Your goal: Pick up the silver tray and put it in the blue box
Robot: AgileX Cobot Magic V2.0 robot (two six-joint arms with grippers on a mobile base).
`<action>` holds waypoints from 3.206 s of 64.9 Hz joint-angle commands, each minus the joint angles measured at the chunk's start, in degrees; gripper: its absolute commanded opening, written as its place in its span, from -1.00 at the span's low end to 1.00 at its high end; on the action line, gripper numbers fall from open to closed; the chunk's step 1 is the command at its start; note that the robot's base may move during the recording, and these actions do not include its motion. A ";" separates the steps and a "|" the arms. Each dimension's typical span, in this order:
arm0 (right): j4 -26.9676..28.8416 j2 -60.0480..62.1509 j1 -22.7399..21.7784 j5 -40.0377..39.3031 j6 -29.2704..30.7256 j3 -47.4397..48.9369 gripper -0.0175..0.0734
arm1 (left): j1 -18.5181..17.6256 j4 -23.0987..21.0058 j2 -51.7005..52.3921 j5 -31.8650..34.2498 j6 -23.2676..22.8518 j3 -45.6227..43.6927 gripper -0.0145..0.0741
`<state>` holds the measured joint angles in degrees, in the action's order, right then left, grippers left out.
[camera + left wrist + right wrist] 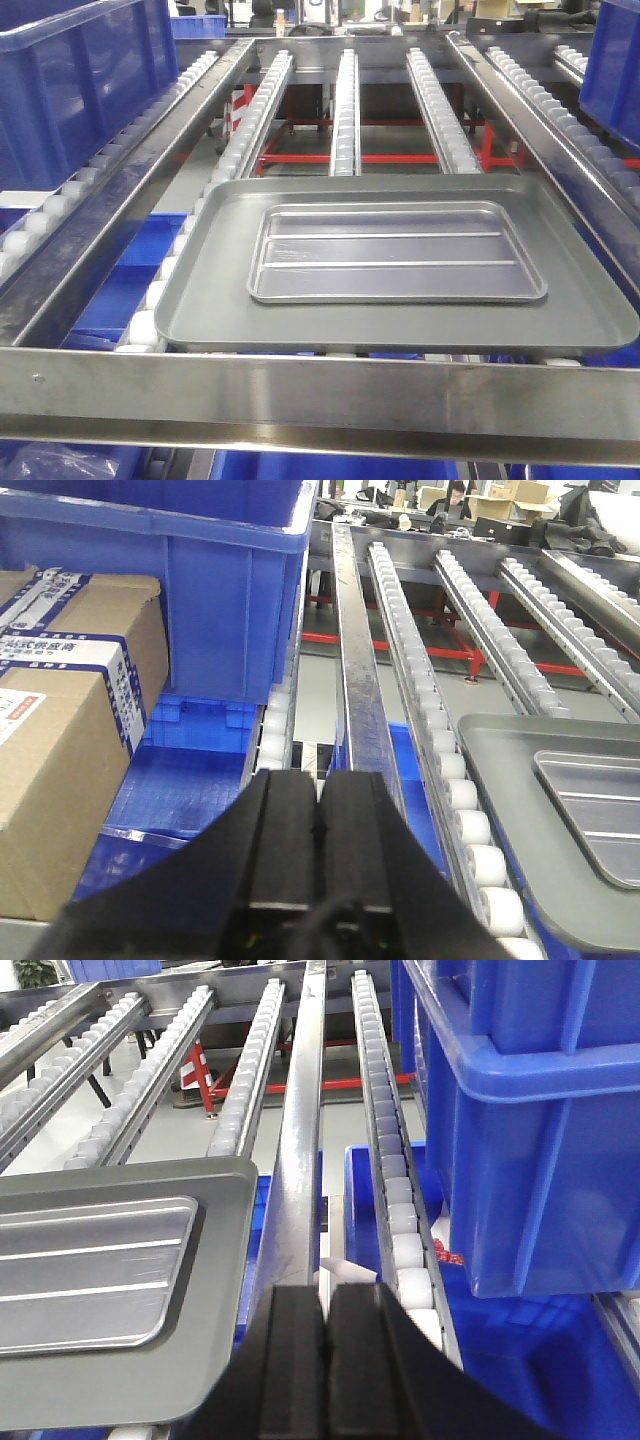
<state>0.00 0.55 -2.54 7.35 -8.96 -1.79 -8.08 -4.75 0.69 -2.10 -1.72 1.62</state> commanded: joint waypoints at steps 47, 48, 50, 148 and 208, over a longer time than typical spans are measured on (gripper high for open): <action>-0.78 1.21 -0.28 -5.60 0.49 -0.12 -0.49 | -0.13 -0.51 1.08 9.54 0.12 -0.19 -0.91; -0.78 1.21 -0.28 -5.73 0.49 -0.12 -0.49 | -0.13 -0.51 1.08 10.00 0.12 -0.19 -0.91; -0.78 1.21 -0.28 -6.60 0.49 -0.12 -0.49 | -0.13 -0.51 1.08 11.03 0.12 -0.58 -0.91; 0.00 -76.66 20.55 32.03 -0.59 62.99 0.23 | -29.58 -5.58 -89.08 -38.15 -0.05 -79.59 -0.01; -7.49 -96.38 17.03 32.38 -10.55 71.86 0.23 | -29.77 5.90 -109.57 -39.03 -24.67 -91.87 -0.01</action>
<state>-7.30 -98.21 14.73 42.78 -20.37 68.09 -37.79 0.89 -111.52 -44.30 -25.57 -88.43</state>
